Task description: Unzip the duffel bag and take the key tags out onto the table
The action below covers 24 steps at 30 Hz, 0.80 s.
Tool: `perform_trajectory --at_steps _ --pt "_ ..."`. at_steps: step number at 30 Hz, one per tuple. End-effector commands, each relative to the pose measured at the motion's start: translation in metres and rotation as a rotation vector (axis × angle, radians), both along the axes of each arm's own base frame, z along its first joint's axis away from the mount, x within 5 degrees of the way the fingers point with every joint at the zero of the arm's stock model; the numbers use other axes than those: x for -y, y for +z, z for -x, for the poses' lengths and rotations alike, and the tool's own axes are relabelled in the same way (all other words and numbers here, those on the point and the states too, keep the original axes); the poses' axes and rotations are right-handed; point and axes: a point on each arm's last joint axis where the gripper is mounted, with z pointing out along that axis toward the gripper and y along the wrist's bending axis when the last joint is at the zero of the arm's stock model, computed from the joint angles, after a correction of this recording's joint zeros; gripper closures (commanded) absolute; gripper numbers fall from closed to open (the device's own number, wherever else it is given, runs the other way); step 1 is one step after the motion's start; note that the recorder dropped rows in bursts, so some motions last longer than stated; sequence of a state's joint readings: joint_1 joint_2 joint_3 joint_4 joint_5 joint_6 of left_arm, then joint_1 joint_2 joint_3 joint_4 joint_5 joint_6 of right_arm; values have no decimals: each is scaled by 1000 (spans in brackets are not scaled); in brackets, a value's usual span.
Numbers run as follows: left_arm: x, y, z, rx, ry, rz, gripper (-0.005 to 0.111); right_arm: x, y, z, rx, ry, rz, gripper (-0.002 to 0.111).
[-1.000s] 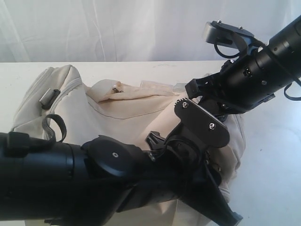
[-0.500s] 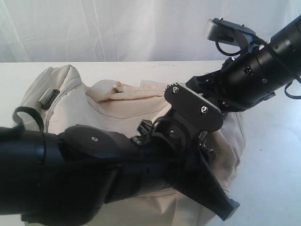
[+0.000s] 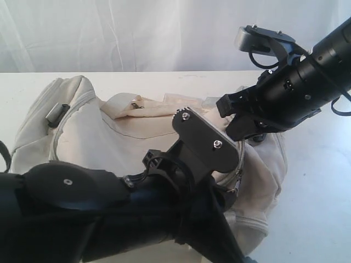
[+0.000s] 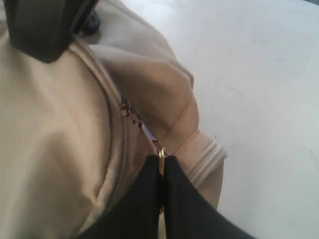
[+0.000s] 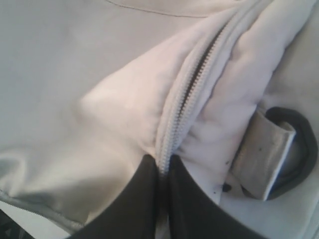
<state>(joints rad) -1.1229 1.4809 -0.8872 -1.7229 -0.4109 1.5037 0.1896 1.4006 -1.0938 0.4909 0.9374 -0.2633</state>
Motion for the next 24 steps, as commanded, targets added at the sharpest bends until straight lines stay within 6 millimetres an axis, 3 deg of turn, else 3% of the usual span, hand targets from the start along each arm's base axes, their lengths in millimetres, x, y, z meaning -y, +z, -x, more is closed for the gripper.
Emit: perform_trajectory --at_steps 1,24 --pt "-10 1 8 -32 8 28 107 1 3 -2 32 -2 3 108" --pt "-72 -2 33 -84 117 90 107 4 1 -2 35 -10 39 108"
